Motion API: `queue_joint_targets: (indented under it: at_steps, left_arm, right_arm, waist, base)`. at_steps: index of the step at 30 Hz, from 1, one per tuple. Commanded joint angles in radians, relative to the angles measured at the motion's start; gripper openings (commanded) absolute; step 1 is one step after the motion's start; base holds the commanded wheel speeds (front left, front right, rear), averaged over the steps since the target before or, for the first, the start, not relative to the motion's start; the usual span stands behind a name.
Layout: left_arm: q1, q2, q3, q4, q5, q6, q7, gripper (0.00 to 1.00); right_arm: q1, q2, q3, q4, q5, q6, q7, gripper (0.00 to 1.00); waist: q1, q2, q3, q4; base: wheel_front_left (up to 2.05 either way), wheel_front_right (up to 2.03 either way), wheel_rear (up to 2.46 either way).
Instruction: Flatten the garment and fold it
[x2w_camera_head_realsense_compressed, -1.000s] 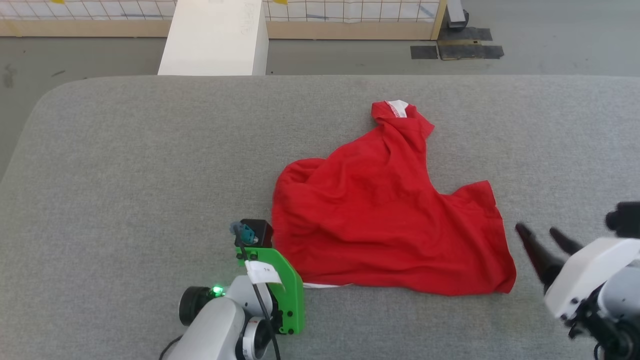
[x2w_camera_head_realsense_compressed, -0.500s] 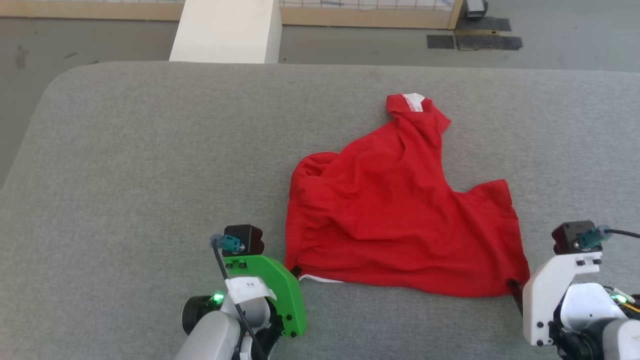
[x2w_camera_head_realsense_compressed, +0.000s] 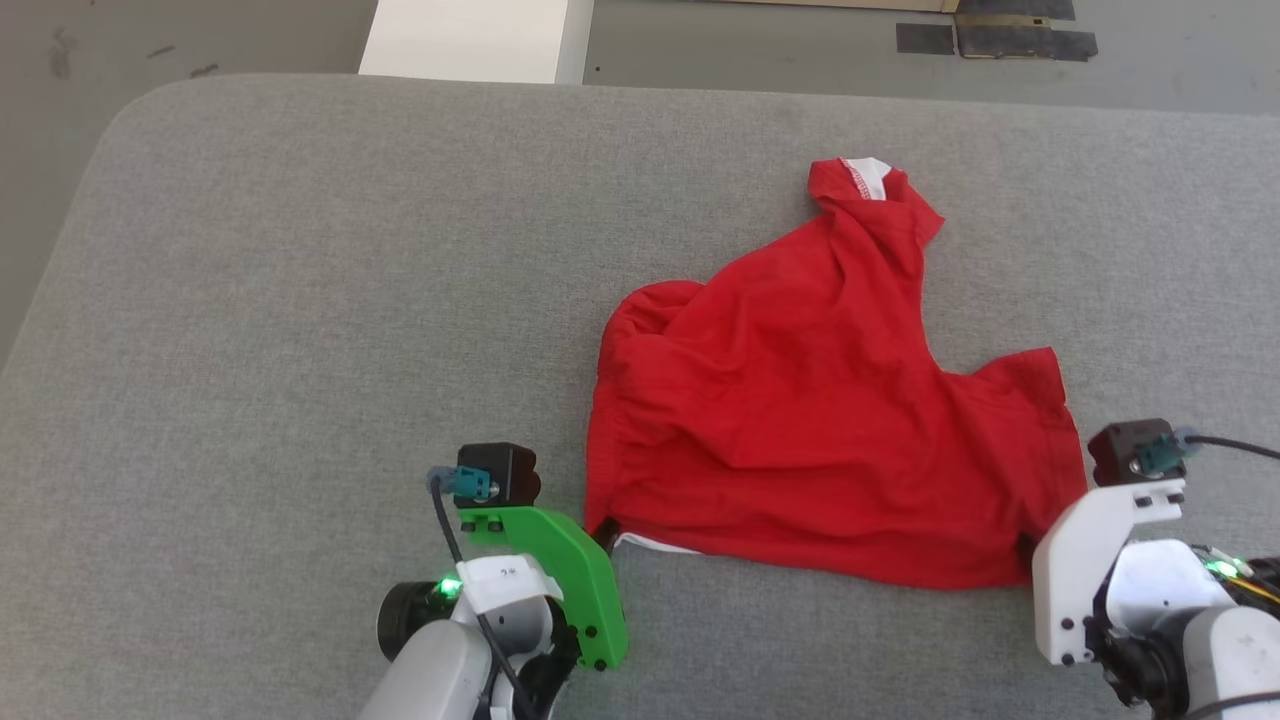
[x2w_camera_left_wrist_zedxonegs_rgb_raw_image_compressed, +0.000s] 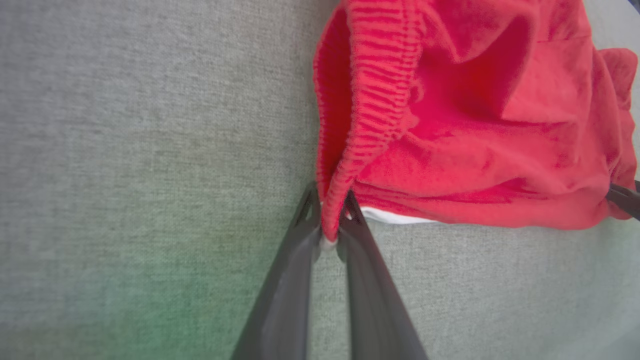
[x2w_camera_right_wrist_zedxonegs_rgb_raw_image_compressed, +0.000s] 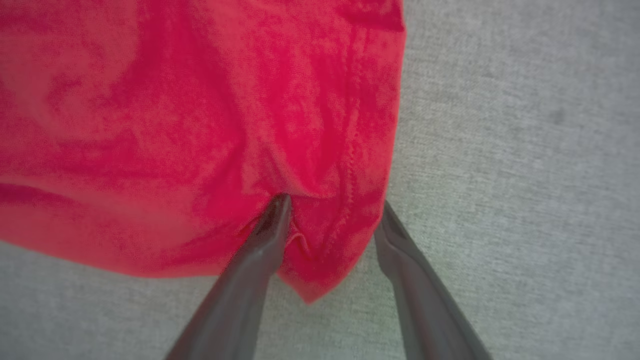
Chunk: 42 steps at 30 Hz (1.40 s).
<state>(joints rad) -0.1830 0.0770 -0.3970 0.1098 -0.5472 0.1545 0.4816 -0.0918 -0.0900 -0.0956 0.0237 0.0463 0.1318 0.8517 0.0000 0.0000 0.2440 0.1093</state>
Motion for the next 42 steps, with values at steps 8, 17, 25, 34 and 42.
queue_joint_targets:
  at_steps: [8, 17, 25, 34, 42]
  left_arm:
    - [0.008, -0.007, 0.023, -0.013, -0.054, -0.026, -0.053, 0.00]
    - [-0.102, 0.000, 0.109, -0.109, -0.158, -0.068, -0.085, 0.00]
    - [-0.377, 0.025, 0.181, -0.141, -0.179, -0.091, -0.072, 0.00]
    - [-0.603, 0.062, 0.208, -0.034, -0.163, -0.096, -0.043, 0.00]
    - [-0.783, 0.103, 0.201, 0.144, -0.113, -0.096, -0.031, 0.00]
  right_arm:
    - [-0.024, 0.010, 0.016, 0.010, 0.114, -0.001, -0.012, 0.00]
    - [-0.200, 0.010, -0.029, -0.080, 0.317, -0.001, -0.020, 0.00]
    - [-0.430, -0.032, -0.030, -0.107, 0.389, -0.001, -0.026, 0.00]
    - [-0.612, -0.036, -0.015, -0.045, 0.379, -0.001, -0.038, 0.00]
    - [-0.805, -0.016, 0.002, 0.086, 0.330, -0.001, -0.028, 0.00]
  waist:
    - [0.0000, 0.0000, -0.039, -0.015]
    - [0.0000, 0.0000, -0.139, -0.041]
    - [0.0000, 0.0000, -0.206, -0.049]
    - [0.0000, 0.0000, -0.205, -0.060]
    - [0.0000, 0.0000, -0.089, -0.079]
  base:
    - [0.00, 0.00, 0.00]
    - [0.00, 0.00, 0.00]
    - [0.00, 0.00, 0.00]
    - [0.00, 0.00, 0.00]
    - [0.00, 0.00, 0.00]
